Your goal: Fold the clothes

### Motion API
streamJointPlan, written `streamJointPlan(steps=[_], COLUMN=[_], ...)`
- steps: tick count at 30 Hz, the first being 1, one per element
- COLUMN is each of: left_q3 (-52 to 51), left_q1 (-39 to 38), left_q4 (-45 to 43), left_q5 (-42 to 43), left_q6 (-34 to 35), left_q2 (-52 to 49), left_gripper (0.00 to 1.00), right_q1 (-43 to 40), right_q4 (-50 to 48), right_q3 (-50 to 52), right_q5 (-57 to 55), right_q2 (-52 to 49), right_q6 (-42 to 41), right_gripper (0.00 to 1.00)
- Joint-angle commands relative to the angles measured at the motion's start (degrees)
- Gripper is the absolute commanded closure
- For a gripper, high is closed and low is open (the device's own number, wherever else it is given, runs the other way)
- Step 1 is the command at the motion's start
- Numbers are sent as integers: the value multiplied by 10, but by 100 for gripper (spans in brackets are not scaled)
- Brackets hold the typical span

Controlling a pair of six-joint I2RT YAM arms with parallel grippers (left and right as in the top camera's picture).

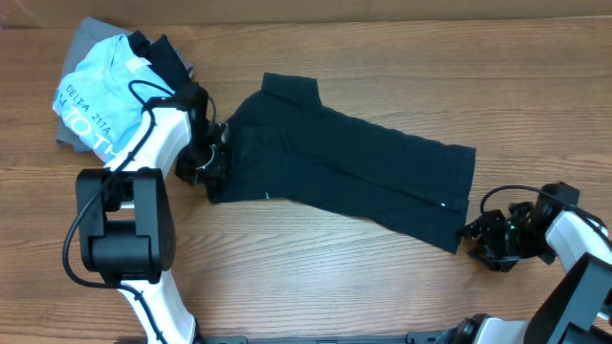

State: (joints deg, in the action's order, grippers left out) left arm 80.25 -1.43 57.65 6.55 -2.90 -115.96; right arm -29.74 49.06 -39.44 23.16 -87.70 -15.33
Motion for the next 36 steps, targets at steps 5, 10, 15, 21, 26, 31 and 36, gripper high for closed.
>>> streamJointPlan(steps=[5, 10, 15, 21, 26, 31, 36], left_q3=[13, 13, 13, 21, 54, 80, 80], left_q1=[0, 0, 0, 8, 24, 28, 25], left_q4=[-12, -13, -12, 6, 37, 66, 94], left_q5=[-5, -5, -6, -37, -38, -40, -40], left_q6=[7, 7, 7, 7, 7, 7, 7], left_q2=[-1, -1, -1, 0, 4, 4, 4], left_gripper=[96, 96, 96, 96, 96, 96, 87], right_q1=[47, 63, 68, 21, -7, -7, -7], right_q4=[10, 11, 14, 61, 132, 164, 186], right_q3=[1, 1, 1, -59, -126, -128, -128], right_q5=[-14, 24, 0, -72, -94, -121, -125], right_q2=[-3, -3, -3, -3, -3, -3, -3], right_q6=[3, 6, 2, -27, -27, -31, -32], right_gripper=[79, 77, 96, 96, 96, 96, 87])
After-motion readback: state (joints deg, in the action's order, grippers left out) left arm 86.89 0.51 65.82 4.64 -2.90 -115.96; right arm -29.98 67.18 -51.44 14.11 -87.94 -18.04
